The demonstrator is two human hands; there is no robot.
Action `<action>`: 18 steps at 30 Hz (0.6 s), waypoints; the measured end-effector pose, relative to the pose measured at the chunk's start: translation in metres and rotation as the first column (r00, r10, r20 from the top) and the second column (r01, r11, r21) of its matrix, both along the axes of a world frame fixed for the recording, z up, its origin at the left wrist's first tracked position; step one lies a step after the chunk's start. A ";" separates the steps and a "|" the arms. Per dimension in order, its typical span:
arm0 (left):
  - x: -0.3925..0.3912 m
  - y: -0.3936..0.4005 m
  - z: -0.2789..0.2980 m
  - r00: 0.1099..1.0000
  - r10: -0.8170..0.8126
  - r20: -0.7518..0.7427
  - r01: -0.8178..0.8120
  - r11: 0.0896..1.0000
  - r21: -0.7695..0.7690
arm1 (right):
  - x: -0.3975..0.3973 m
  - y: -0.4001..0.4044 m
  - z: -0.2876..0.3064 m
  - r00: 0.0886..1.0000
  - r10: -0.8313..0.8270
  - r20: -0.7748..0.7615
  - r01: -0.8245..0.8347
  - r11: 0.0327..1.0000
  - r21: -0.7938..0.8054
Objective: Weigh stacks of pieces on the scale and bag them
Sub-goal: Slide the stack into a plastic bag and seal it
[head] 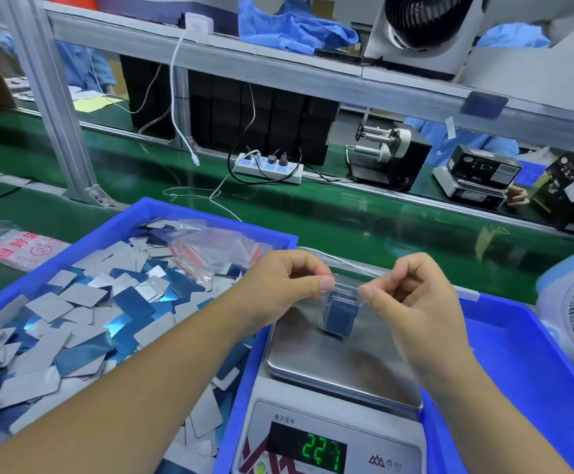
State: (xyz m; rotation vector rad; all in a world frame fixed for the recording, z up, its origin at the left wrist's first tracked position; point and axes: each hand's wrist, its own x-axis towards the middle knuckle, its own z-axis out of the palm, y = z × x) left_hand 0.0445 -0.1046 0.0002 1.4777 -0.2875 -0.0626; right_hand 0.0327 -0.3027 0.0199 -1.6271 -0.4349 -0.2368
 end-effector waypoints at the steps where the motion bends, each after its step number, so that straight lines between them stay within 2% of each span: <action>1: 0.000 -0.001 0.000 1.000 -0.013 -0.007 0.013 1.000 -0.018 | 0.000 0.001 -0.001 1.000 0.006 0.003 -0.005 1.000 -0.009; 7: -0.002 -0.004 0.000 0.999 -0.026 -0.035 0.023 0.996 -0.086 | 0.002 0.004 -0.008 0.999 0.032 -0.032 -0.034 0.998 -0.056; 12: -0.005 -0.007 -0.001 0.998 -0.008 0.065 0.004 0.998 0.062 | 0.000 0.010 -0.008 0.998 0.030 -0.049 -0.033 0.998 -0.050; 18: -0.006 -0.013 -0.005 0.976 0.071 0.205 -0.095 0.990 0.109 | -0.003 0.013 -0.008 0.997 0.065 -0.038 -0.066 0.997 -0.032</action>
